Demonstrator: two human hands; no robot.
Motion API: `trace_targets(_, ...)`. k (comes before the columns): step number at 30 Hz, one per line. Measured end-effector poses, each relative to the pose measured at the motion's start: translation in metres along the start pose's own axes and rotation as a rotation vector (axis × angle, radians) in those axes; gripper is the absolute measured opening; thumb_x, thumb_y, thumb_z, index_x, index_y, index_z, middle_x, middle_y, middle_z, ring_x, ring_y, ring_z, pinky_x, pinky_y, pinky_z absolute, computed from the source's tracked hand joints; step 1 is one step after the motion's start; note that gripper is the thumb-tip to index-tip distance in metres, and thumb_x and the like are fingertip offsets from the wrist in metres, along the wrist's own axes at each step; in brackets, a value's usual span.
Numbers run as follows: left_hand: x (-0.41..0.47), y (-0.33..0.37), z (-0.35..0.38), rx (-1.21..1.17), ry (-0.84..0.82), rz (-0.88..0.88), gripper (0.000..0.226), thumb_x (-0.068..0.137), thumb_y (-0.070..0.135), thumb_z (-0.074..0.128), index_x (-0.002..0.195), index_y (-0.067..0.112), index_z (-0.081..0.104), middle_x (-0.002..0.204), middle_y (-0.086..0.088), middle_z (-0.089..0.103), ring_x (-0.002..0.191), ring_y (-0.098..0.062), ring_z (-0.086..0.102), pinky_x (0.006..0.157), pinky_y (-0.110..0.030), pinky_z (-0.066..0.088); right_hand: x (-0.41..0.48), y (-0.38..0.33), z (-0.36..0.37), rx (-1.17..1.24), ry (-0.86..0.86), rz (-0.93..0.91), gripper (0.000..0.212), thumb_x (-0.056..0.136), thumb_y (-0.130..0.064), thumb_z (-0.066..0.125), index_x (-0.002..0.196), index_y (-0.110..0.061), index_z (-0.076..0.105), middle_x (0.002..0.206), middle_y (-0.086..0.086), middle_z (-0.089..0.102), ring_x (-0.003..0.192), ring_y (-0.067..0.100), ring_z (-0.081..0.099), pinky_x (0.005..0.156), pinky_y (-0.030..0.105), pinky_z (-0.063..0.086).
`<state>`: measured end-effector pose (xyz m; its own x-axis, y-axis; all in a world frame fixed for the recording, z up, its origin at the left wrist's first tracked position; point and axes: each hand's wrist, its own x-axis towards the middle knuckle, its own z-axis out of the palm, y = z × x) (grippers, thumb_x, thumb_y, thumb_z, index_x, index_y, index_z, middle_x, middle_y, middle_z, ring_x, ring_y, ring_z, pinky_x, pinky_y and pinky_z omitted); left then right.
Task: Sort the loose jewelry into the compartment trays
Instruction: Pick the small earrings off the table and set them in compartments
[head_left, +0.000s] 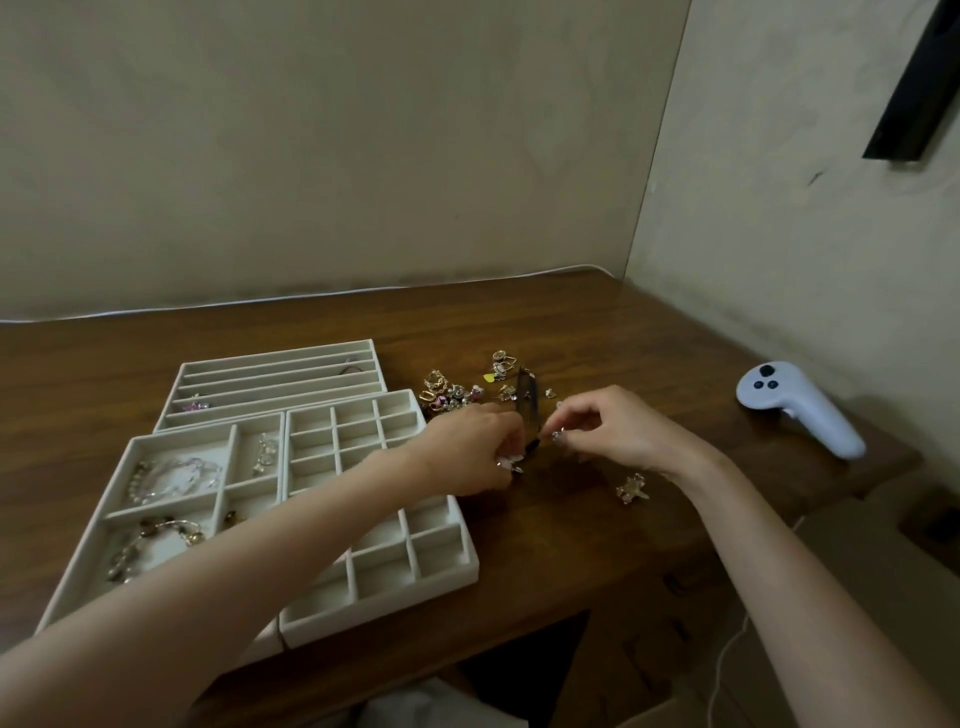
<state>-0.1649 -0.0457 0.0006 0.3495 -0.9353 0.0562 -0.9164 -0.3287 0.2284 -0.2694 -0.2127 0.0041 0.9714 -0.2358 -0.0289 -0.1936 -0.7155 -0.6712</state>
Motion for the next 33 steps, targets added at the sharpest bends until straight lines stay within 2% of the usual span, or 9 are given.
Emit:
trace_targets(4, -0.009, -0.010, -0.001, -0.022, 0.030, 0.022, 0.032, 0.082, 0.024, 0.065, 0.112, 0.019, 0.056, 0.110, 0.004, 0.056, 0.087, -0.004, 0.047, 0.065, -0.014, 0.037, 0.006, -0.015, 0.009, 0.010, -0.006, -0.074, 0.016, 0.086, -0.015, 0.065, 0.093, -0.029, 0.069, 0.098, -0.004, 0.065, 0.093, 0.007, 0.061, 0.083, 0.030, 0.053)
trace_targets(8, -0.017, -0.018, -0.003, -0.126, 0.061, -0.047, 0.045, 0.078, 0.034, 0.072, 0.113, 0.015, 0.051, 0.109, 0.001, 0.059, 0.093, -0.009, 0.052, 0.073, -0.019, 0.041, 0.012, -0.030, 0.017, 0.072, 0.031, -0.117, 0.021, 0.082, -0.016, 0.071, 0.097, -0.029, 0.066, 0.093, -0.004, 0.066, 0.089, 0.010, 0.062, 0.080, 0.029, 0.051)
trace_targets(11, -0.028, -0.020, -0.012, -0.261, 0.259, -0.088, 0.048, 0.076, 0.035, 0.073, 0.110, 0.012, 0.048, 0.101, 0.003, 0.057, 0.086, -0.012, 0.055, 0.071, -0.021, 0.046, 0.014, -0.044, 0.025, 0.223, 0.058, -0.108, 0.027, 0.078, -0.011, 0.074, 0.097, -0.021, 0.059, 0.091, -0.002, 0.069, 0.087, 0.012, 0.066, 0.076, 0.027, 0.053)
trace_targets(14, -0.042, -0.024, -0.021, -0.260, 0.428, 0.034, 0.036, 0.079, 0.024, 0.071, 0.106, 0.011, 0.051, 0.096, 0.004, 0.058, 0.077, -0.006, 0.056, 0.065, -0.010, 0.044, 0.018, -0.063, 0.039, 0.377, 0.077, -0.146, 0.020, 0.078, -0.009, 0.073, 0.092, -0.008, 0.060, 0.085, 0.007, 0.070, 0.078, 0.016, 0.069, 0.066, 0.023, 0.052)
trace_targets(18, -0.067, -0.037, -0.030, -0.144, 0.544, 0.064, 0.018, 0.079, 0.015, 0.071, 0.090, 0.010, 0.058, 0.084, 0.006, 0.055, 0.070, -0.011, 0.055, 0.062, -0.016, 0.045, 0.021, -0.083, 0.056, 0.547, 0.030, -0.165, 0.018, 0.078, -0.017, 0.073, 0.086, -0.008, 0.059, 0.076, 0.007, 0.071, 0.071, 0.017, 0.066, 0.068, 0.029, 0.054)
trace_targets(20, -0.078, -0.045, -0.032, -0.123, 0.549, 0.036, 0.017, 0.078, 0.016, 0.072, 0.089, 0.010, 0.060, 0.081, 0.005, 0.058, 0.070, -0.013, 0.056, 0.062, -0.023, 0.047, 0.021, -0.090, 0.065, 0.557, -0.012, -0.185, 0.017, 0.081, -0.018, 0.070, 0.088, -0.007, 0.060, 0.079, 0.008, 0.072, 0.072, 0.020, 0.067, 0.074, 0.036, 0.054)
trace_targets(23, -0.097, -0.053, -0.034, -0.166, 0.533, -0.036, 0.020, 0.075, 0.023, 0.075, 0.085, 0.014, 0.061, 0.073, 0.014, 0.057, 0.065, 0.001, 0.054, 0.059, -0.010, 0.041, 0.020, -0.100, 0.077, 0.523, -0.048, -0.222, 0.014, 0.084, -0.016, 0.068, 0.094, -0.006, 0.063, 0.086, 0.011, 0.072, 0.074, 0.021, 0.067, 0.075, 0.039, 0.054)
trace_targets(28, -0.144, -0.067, -0.042, -0.272, 0.439, -0.192, 0.024, 0.070, 0.022, 0.079, 0.069, 0.027, 0.055, 0.063, 0.010, 0.059, 0.064, -0.002, 0.055, 0.055, -0.012, 0.042, 0.012, -0.107, 0.086, 0.439, -0.058, -0.285, 0.013, 0.087, -0.016, 0.065, 0.096, -0.007, 0.065, 0.086, 0.005, 0.073, 0.074, 0.015, 0.066, 0.070, 0.032, 0.053)
trace_targets(33, -0.185, -0.075, -0.050, -0.389, 0.251, -0.300, 0.023, 0.063, 0.024, 0.082, 0.067, 0.018, 0.060, 0.056, 0.012, 0.062, 0.052, -0.001, 0.055, 0.052, -0.011, 0.041, 0.006, -0.101, 0.085, 0.432, -0.006, -0.287, 0.009, 0.089, -0.015, 0.063, 0.094, -0.008, 0.065, 0.085, 0.005, 0.073, 0.071, 0.014, 0.065, 0.065, 0.027, 0.053)
